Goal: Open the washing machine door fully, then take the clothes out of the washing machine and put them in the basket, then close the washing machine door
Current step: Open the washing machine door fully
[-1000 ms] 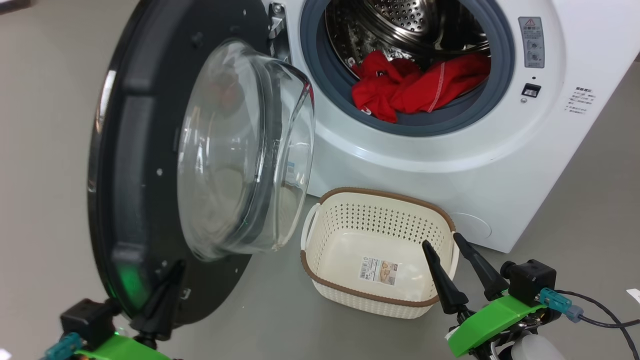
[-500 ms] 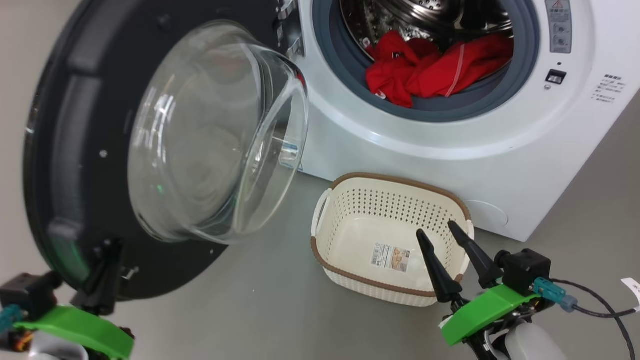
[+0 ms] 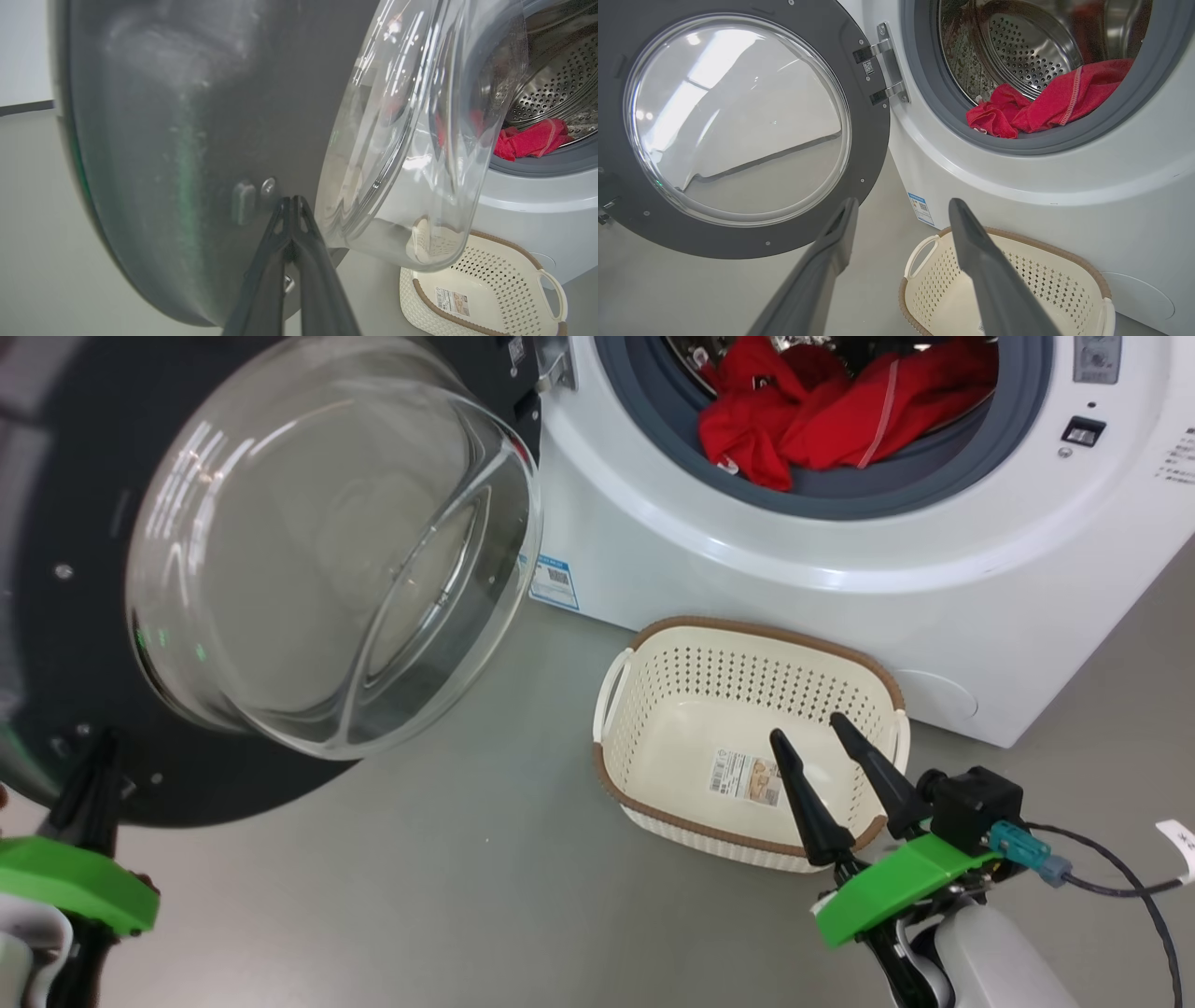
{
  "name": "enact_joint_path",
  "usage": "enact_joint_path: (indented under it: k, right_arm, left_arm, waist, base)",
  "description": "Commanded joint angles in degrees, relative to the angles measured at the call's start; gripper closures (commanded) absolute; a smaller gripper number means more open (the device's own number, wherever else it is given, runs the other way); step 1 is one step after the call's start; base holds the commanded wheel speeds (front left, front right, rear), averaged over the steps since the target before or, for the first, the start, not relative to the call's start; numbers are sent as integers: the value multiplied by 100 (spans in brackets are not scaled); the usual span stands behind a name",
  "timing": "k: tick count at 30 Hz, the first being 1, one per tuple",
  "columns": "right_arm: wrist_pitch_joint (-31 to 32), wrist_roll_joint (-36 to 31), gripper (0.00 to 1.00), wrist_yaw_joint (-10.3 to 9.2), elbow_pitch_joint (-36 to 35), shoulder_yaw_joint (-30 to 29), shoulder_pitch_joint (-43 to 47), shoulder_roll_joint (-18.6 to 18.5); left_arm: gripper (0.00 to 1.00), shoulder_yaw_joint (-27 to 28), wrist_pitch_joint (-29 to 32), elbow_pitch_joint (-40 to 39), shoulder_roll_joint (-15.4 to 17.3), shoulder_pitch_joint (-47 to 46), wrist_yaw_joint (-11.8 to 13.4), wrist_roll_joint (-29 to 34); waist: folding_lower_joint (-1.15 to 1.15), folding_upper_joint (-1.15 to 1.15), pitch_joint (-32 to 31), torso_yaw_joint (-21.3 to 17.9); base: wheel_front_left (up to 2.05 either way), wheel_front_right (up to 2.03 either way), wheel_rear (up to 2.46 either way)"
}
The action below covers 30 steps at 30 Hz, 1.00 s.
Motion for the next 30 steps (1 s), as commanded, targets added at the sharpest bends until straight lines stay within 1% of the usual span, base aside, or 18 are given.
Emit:
enact_joint_path:
  k: [1,9,19,25,30]
  right_arm:
    - [-69,-87,0,9,-117,121,-168,98]
    - [-69,-157,0,9,-71,99,-332,149]
    - [-69,-174,0,9,16,139,-475,190]
    - [-69,-150,0,9,42,129,-481,201]
    - [-69,-144,0,9,56,113,-464,207]
  left_arm:
    - [100,252,-76,49,431,-327,1,-54]
    - [100,-278,-193,589,611,-892,-6,-413]
    - [100,-833,-304,1228,760,-1506,-7,-910]
    - [100,-1020,-328,1298,837,-1618,-7,-1073]
    - [100,-1033,-332,1281,845,-1630,-7,-1124]
  waist:
    - [0,0,66,22]
    - [0,0,290,90]
    - [0,0,400,119]
    - [0,0,397,103]
    - [0,0,360,102]
  base:
    - [0,0,0]
    - [0,0,0]
    - [0,0,0]
    - [0,0,0]
    - [0,0,0]
